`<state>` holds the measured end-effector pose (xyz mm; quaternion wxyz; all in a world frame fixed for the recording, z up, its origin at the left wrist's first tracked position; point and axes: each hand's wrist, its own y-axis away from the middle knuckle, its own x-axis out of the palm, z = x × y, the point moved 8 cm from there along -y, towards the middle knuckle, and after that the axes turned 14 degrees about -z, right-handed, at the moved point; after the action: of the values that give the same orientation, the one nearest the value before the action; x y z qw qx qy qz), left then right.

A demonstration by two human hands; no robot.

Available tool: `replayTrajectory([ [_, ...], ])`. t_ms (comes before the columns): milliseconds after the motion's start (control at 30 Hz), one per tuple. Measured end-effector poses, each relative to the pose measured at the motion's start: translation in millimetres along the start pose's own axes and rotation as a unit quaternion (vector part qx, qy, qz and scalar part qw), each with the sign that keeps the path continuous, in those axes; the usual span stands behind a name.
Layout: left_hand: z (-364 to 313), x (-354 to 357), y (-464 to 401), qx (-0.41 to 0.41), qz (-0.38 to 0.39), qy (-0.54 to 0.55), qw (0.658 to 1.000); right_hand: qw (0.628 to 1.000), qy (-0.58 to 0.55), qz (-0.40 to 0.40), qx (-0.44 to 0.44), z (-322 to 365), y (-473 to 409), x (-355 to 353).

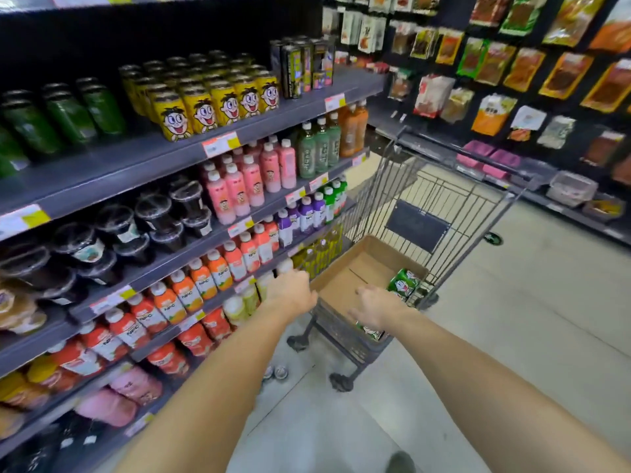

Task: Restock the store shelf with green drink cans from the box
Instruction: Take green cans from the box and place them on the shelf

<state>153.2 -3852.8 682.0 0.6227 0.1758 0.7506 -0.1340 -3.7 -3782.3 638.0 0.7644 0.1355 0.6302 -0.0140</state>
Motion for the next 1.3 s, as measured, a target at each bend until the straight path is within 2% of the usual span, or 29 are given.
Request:
replayTrajectory([
  [133, -77.0, 23.8, -30.1, 0.032, 0.020, -0.014, 0.999, 0.999, -0.009, -0.001, 0.048, -79.4, 3.7, -8.5],
  [267, -139.1, 56.7, -58.8, 0.023, 0.049, -0.028, 0.998, 0.996, -0.028, -0.009, 0.090, -149.5, -2.7, -13.7],
  [500, -196.5, 116.5, -86.4, -0.002, 0.093, -0.052, 0.994, 0.995, -0.070, 0.010, 0.075, -221.3, -18.6, 2.9],
  [800, -205.5, 169.6, -105.7, -0.086, 0.173, -0.055, 0.980, 0.994, -0.087, 0.065, 0.033, -241.6, -67.2, 28.8],
  [1000, -195.8, 214.9, -149.5, -0.155, 0.223, -0.015, 0.962, 0.992, -0.070, 0.108, 0.001, -247.8, -130.7, 48.3],
  [1200, -180.3, 257.7, -192.4, -0.242, 0.251, 0.057, 0.936, 0.978, -0.039, 0.202, -0.017, -257.7, -187.1, 82.4],
  [1300, -165.5, 288.8, -192.2, -0.302, 0.270, 0.095, 0.909, 0.967, -0.049, 0.251, -0.006, -256.9, -209.7, 113.5],
])
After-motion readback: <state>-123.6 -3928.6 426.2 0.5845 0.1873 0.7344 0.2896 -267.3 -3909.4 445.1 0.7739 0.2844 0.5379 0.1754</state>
